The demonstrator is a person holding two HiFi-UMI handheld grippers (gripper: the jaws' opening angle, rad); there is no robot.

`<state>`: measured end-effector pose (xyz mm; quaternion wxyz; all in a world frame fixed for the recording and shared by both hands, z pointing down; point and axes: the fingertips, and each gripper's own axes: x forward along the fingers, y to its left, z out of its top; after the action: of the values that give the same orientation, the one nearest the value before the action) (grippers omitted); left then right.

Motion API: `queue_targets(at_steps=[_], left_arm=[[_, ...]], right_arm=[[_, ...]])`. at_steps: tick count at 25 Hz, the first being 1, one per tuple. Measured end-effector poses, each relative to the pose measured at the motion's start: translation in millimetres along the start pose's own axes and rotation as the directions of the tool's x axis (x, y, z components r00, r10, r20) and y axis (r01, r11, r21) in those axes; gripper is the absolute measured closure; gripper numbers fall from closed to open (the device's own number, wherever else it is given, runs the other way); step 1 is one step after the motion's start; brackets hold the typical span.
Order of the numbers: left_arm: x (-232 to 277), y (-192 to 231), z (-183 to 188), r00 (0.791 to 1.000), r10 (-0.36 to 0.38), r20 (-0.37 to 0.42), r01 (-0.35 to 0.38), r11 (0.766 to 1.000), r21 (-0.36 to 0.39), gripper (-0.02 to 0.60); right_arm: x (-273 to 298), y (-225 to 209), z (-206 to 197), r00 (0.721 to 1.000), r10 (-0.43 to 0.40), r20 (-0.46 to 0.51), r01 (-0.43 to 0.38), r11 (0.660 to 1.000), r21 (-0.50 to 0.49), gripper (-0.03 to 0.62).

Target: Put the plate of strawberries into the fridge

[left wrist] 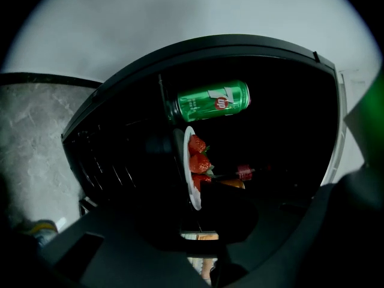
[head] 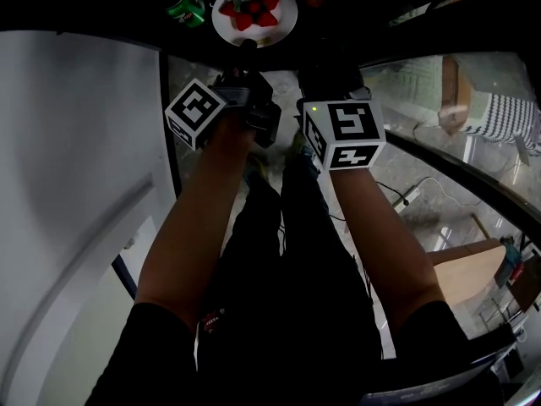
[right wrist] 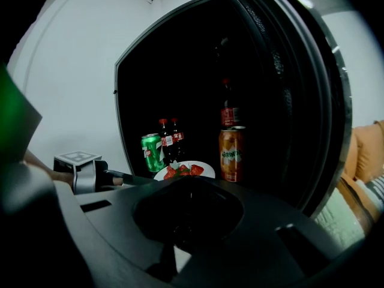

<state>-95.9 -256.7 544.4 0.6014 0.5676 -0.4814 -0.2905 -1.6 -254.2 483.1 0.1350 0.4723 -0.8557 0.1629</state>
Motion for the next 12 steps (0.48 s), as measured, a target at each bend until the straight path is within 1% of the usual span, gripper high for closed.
queue_targets(at_steps=[3, 5, 6, 7, 8, 9, 10, 11, 12], left_arm=[[-8, -1, -1, 1.000, 0.016, -0.019, -0.014, 0.994, 0.107, 0.532], [-12, -3, 0, 0.999, 0.039, -0.021, -0.034, 0.979, 0.200, 0.532], [-14, -4, 0, 0.998, 0.057, -0.022, -0.049, 0.963, 0.267, 0.532], [-15, -5, 0, 0.996, 0.084, -0.025, -0.069, 0.932, 0.355, 0.532], [-16, -5, 0, 0.992, 0.121, -0.030, -0.093, 0.877, 0.471, 0.532], [-16, -6, -1, 0.985, 0.168, -0.029, -0.116, 0.787, 0.606, 0.532], [-16, -7, -3, 0.977, 0.214, -0.020, -0.130, 0.663, 0.737, 0.532], [-16, -9, -5, 0.969, 0.248, -0.003, -0.132, 0.524, 0.841, 0.532], [-15, -12, -8, 0.964, 0.266, 0.015, -0.124, 0.396, 0.910, 0.532]], right_arm=[[-1, 1, -2, 1.000, -0.002, -0.004, 0.002, 1.000, -0.008, 0.588], [0, 2, -3, 1.000, -0.003, -0.006, 0.003, 1.000, -0.009, 0.588], [0, 3, -4, 1.000, -0.002, -0.006, 0.002, 1.000, -0.008, 0.588], [1, 3, -4, 1.000, -0.001, -0.006, 0.001, 1.000, -0.008, 0.588], [1, 4, -5, 1.000, 0.000, -0.007, 0.000, 1.000, -0.008, 0.588], [2, 4, -5, 1.000, 0.001, -0.008, -0.001, 1.000, -0.008, 0.588], [2, 4, -6, 1.000, 0.002, -0.008, -0.002, 1.000, -0.008, 0.588], [2, 5, -6, 1.000, 0.002, -0.009, -0.002, 1.000, -0.008, 0.588], [2, 5, -7, 1.000, 0.002, -0.009, -0.002, 1.000, -0.008, 0.588]])
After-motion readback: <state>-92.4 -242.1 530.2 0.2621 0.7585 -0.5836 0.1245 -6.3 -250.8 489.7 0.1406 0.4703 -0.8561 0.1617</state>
